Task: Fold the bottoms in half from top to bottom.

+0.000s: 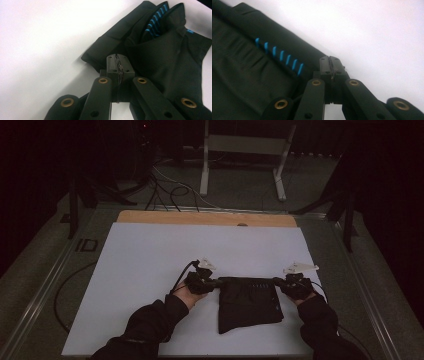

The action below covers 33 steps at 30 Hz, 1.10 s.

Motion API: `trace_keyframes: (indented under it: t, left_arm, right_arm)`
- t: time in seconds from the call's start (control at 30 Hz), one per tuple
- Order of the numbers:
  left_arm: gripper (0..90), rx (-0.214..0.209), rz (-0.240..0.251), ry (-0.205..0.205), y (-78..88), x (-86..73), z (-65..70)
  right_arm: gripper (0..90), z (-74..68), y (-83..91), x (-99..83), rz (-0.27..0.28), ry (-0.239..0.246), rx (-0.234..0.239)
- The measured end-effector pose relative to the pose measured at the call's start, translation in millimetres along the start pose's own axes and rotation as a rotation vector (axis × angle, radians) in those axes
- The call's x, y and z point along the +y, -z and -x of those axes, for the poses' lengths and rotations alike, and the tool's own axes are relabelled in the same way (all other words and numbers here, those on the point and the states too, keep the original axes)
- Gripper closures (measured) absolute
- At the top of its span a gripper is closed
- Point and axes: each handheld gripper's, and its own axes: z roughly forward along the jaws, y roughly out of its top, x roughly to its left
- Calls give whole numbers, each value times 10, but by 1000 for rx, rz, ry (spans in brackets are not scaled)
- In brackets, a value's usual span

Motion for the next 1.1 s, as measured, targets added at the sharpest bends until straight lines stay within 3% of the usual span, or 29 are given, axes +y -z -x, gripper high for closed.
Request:
trace_keyframes:
  t: [0.17,0.2,0.47,0.63,1.1]
  left_arm:
    - [898,-10,-16,24,-114,-1,-54]
    - [897,-15,-14,25,-137,-5,-37]
    - [898,-43,-18,11,-172,-14,-23]
    - [897,-65,-21,7,-168,-45,15]
    - [897,-103,-10,-20,-51,-97,144]
  right_arm:
    - [898,33,-115,10,-11,0,-9]
    - [899,54,-206,18,-29,7,-9]
    - [899,92,-383,-30,-81,-8,13]
    - [899,88,-345,-49,-67,-31,68]
    - [899,-101,-125,-84,-21,-21,121]
